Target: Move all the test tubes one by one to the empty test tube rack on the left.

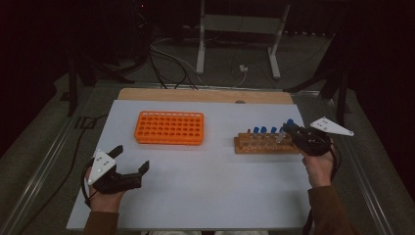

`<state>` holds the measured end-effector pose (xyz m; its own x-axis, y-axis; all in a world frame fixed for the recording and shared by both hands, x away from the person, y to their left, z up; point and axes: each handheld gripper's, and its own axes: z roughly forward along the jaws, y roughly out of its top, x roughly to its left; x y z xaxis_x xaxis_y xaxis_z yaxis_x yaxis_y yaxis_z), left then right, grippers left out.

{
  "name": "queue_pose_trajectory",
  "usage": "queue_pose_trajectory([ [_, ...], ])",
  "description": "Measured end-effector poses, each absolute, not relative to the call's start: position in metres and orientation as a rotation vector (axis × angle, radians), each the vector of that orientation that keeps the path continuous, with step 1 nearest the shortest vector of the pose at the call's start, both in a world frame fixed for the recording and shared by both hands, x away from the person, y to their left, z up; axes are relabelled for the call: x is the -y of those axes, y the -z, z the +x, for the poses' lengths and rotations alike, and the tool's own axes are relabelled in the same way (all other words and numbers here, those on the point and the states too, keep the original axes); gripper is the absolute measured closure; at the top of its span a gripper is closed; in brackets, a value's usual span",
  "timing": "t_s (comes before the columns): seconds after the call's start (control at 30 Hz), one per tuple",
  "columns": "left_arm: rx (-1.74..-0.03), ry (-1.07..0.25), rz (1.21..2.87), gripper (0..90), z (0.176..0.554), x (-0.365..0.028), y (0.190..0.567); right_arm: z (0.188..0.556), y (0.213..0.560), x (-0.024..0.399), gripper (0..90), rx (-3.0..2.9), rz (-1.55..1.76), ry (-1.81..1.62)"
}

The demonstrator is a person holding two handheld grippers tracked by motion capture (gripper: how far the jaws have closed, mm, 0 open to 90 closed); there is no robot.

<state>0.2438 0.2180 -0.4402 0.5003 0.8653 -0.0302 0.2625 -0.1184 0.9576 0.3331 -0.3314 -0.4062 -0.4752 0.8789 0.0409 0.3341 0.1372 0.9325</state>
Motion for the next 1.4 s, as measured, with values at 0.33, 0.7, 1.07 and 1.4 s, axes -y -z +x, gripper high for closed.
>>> queue_pose_trajectory([
  [0.33, -0.9, -0.65, 1.704, 0.5, 0.269, -0.168, 0.433, 0.329, 0.404, 0.289, 77.1, -1.982, 1.086, -1.397],
  [0.7, -0.843, -0.58, 1.732, 0.5, 0.294, -0.121, 0.438, 0.331, 0.407, 0.246, 77.1, -2.071, 1.024, -1.426],
  [1.07, -0.793, -0.54, 1.759, 3.8, 0.31, -0.081, 0.444, 0.331, 0.408, 0.203, 77.1, -2.147, 0.951, -1.449],
  [1.4, -0.767, -0.497, 1.792, 22.5, 0.317, -0.053, 0.447, 0.331, 0.41, 0.176, 77.1, -2.191, 0.916, -1.468],
])
